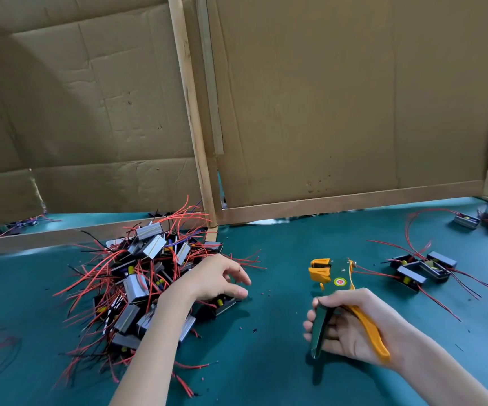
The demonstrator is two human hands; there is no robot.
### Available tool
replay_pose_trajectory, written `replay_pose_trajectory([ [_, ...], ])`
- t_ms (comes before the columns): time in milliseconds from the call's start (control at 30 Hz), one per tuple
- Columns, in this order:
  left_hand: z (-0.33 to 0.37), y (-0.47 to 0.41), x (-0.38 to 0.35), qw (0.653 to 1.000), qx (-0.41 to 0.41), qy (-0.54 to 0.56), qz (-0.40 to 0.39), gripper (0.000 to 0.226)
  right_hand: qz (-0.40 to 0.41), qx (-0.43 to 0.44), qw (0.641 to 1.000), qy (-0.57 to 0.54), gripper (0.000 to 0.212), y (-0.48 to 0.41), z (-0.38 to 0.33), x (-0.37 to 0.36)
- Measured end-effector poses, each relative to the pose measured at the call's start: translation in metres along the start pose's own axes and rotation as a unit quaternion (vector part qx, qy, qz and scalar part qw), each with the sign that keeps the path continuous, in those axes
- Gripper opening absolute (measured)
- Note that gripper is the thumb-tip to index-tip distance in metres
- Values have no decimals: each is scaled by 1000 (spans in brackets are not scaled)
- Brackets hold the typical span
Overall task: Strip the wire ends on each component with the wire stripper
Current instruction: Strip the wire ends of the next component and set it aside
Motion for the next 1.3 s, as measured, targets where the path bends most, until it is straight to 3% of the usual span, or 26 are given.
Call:
replay_pose_trajectory([
  [200,3,-3,9,987,-36,116,103,9,-3,-2,1000,3,10,-1,1,0],
  [333,5,-9,-3,970,-39,185,155,27,-2,-6,1000,7,7,-2,2,1],
  [833,25,-22,-51,947,-85,289,108,16,-4,9,1000,28,13,-2,0,0],
  [1300,75,4,-15,913,-172,355,100,13,-148,134,971,129,28,9,-11,-14],
])
Point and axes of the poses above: each hand's wrist, its own y-axis away from the middle knuckle, its own x-axis out of the back of the hand, z = x × y, the point moved 5 cm from there along -y, towards the middle knuckle, and after that the axes turned 8 degrees about y, right-handed, at the moved point
